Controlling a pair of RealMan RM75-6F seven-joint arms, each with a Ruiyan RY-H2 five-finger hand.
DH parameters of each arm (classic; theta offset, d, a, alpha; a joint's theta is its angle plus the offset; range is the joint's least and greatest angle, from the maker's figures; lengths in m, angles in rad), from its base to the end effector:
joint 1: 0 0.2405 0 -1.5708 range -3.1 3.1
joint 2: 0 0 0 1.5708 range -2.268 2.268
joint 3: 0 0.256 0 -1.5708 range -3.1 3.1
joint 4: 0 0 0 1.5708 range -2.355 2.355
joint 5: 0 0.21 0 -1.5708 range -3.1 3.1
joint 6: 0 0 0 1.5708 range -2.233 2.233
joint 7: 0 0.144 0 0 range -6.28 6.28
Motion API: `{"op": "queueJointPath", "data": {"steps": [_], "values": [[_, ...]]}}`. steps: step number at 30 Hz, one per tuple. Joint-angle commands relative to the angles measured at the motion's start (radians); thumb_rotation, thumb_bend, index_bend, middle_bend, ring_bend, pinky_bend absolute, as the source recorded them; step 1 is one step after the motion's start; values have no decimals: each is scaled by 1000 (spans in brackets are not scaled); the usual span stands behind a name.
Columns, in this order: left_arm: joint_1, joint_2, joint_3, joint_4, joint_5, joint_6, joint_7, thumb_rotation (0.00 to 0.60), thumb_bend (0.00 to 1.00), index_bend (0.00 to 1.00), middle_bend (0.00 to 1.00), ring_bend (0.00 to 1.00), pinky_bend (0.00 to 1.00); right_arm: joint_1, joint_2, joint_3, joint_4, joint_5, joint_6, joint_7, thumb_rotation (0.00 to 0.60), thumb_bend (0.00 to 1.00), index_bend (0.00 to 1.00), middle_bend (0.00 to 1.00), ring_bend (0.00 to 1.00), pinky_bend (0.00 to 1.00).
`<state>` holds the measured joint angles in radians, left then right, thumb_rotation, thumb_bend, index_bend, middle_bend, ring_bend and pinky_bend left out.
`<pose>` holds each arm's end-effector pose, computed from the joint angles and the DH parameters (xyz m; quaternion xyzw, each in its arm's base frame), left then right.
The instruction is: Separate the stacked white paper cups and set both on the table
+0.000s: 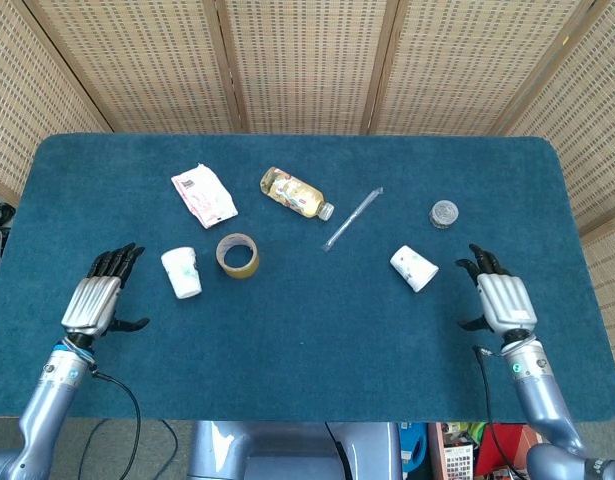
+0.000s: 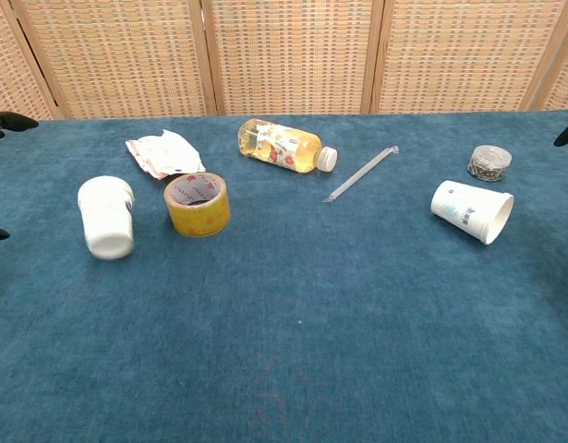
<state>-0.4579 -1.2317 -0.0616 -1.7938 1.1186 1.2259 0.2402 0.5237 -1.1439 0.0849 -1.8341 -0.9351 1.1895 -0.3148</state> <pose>-0.2328 0.2686 0.0831 -0.6382 -0.4603 -0.3606 0.5008 -0.2379 -0.2881 0.1086 0.6266 -0.4652 0.3157 0.5397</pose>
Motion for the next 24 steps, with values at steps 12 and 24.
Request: {"op": "queueJointPath", "data": {"steps": [12,24], "values": [[152,22,95,-25,228,215,55,600,149,0,0,0,0,-166,-9,-66,71,-304,216,104,600,90,190,0,0,269],[282,33,151,88,322,311,-55,600,149,0,0,0,0,-273,-9,-57,235,-370,280,276,600,89,189,0,0,250]]}}
